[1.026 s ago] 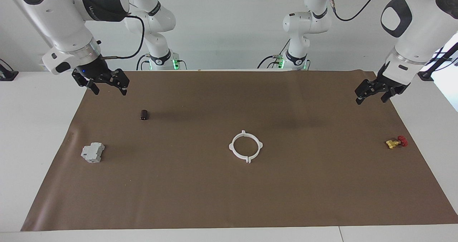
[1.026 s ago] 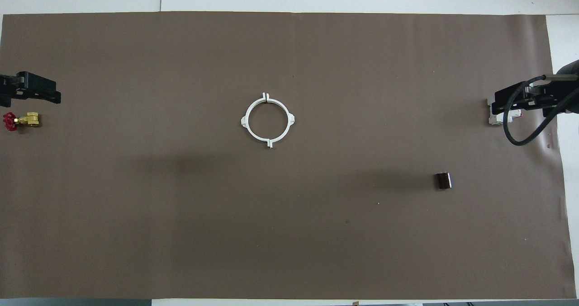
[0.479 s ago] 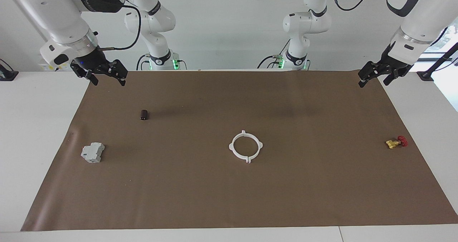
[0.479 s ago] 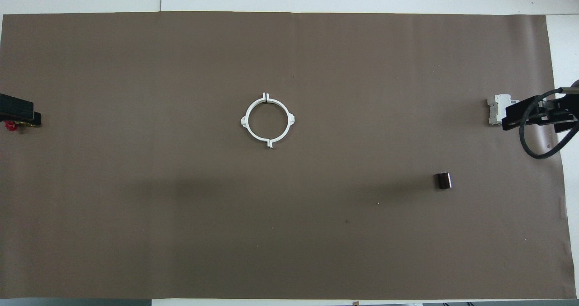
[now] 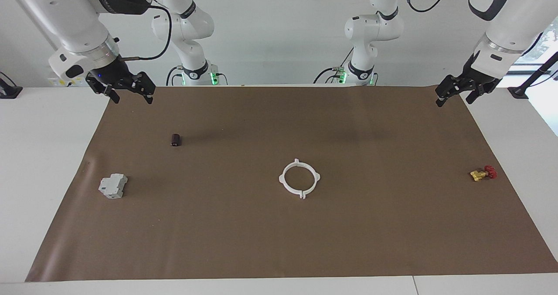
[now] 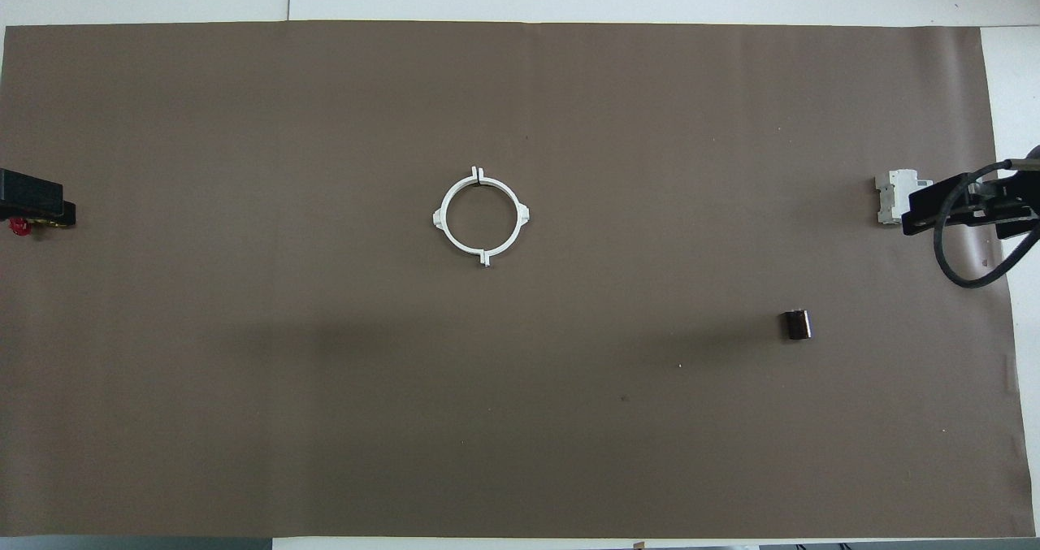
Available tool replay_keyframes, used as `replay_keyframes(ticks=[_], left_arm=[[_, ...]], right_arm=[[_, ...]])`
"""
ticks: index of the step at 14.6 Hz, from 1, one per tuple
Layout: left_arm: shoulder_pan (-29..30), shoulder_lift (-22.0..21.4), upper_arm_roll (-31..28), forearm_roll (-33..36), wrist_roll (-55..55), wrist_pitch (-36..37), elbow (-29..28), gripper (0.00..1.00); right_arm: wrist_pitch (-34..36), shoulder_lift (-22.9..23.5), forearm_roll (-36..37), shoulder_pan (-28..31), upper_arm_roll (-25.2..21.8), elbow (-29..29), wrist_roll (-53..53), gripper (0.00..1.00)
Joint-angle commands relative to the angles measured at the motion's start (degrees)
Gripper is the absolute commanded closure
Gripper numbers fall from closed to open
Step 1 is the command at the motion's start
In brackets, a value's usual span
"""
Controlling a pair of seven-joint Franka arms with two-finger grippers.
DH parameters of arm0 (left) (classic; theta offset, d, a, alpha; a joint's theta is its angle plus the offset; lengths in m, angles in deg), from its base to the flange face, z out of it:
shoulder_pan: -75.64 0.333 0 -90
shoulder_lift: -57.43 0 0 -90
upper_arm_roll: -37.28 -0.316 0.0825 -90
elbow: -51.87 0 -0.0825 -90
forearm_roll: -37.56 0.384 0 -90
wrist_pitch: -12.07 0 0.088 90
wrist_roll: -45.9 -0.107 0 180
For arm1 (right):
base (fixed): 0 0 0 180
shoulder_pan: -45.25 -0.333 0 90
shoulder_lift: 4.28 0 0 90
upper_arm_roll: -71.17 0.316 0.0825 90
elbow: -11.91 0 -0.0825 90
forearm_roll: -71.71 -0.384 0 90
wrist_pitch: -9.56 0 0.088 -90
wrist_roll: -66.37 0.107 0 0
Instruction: Assemble drain pipe with both arms
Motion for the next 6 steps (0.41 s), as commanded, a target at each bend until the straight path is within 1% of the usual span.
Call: replay_keyframes(ticks=[1, 6], left_arm=[[-0.13, -0.56, 0.24, 1.13, 1.16, -0.32, -0.32, 0.00], [-0.04, -0.73, 0.33, 1.13, 0.72, -0.49, -0.49, 0.00]], right_arm=[[-1.17, -1.18, 0.17, 0.62, 0.31, -1.66, -1.90, 0.00], [-1.17, -1.18, 0.17, 0.62, 0.31, -1.66, -1.90, 0.00]])
